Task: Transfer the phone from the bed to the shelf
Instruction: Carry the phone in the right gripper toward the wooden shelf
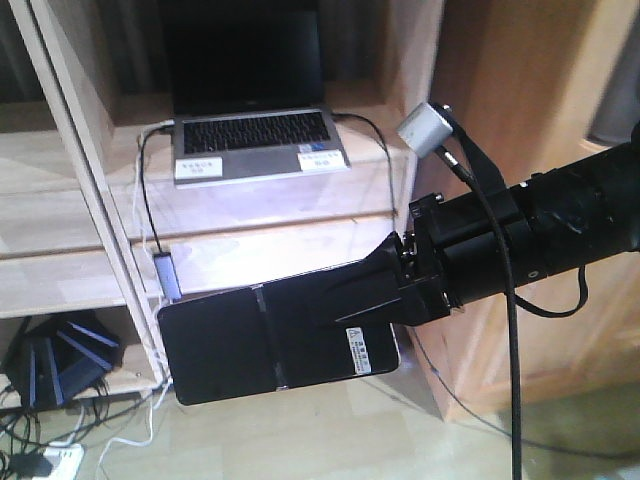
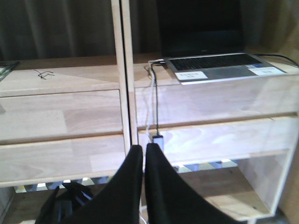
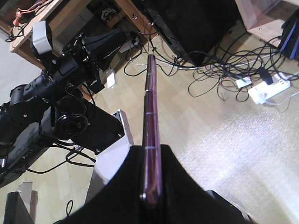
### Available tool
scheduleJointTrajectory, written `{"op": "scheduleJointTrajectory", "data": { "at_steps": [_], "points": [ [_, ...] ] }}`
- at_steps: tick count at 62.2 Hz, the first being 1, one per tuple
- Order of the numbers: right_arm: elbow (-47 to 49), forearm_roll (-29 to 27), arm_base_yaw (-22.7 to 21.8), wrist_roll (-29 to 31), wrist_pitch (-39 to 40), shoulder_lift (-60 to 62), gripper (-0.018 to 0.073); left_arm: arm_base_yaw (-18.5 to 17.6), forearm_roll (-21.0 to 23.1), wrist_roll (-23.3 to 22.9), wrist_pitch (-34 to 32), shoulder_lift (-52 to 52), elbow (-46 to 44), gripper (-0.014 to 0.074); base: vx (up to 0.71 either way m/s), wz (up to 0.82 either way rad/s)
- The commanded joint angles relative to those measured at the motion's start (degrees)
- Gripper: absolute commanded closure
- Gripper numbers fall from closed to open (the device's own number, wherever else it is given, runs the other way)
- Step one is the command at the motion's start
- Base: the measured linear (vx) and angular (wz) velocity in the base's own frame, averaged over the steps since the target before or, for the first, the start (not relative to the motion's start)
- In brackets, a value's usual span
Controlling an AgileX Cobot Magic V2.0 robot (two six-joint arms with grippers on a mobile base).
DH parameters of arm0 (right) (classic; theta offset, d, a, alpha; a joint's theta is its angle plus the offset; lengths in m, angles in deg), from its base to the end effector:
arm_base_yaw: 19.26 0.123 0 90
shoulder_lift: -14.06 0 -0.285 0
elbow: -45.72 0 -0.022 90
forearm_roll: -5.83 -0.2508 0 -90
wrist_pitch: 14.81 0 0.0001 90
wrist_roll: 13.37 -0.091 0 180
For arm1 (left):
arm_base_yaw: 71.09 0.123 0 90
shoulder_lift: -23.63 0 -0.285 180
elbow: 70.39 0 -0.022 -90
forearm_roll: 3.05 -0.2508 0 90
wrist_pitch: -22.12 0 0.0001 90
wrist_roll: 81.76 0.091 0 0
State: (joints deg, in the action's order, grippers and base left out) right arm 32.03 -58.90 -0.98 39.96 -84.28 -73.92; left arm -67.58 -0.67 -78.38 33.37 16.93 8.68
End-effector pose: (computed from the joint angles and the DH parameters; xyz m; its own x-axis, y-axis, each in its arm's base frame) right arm 0.2263 0.1560 0.3366 -0.6286 -0.3688 -0.6848 -0.7776 0.2795 0.5632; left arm 0.0557 0.0027 0.1855 -0.1228 0.0108 -0.9924 -0.0510 0.9986 0.0171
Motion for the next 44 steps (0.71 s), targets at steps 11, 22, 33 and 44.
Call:
{"op": "scheduleJointTrajectory", "data": {
  "at_steps": [11, 22, 33, 44],
  "points": [
    [1.9, -5.0, 0.0, 0.3, -4.3, 1.9, 0.0561, 0.0, 0.5, 0.0, -4.0, 0.5, 0.4, 0.0595, 0.37, 0.17],
    [1.9, -5.0, 0.0, 0.3, -4.3, 1.9, 0.0561, 0.0, 0.5, 0.0, -4.0, 0.5, 0.4, 0.0595, 0.36, 0.15],
    [1.9, -5.0, 0.0, 0.3, -4.3, 1.9, 0.0561, 0.0, 0.5, 0.0, -4.0, 0.5, 0.4, 0.0595, 0.33, 0.15],
    [1.9, -5.0, 0.0, 0.3, -4.3, 1.9, 0.0561, 0.0, 0.5, 0.0, -4.0, 0.5, 0.4, 0.0595, 0.30, 0.13]
  ]
}}
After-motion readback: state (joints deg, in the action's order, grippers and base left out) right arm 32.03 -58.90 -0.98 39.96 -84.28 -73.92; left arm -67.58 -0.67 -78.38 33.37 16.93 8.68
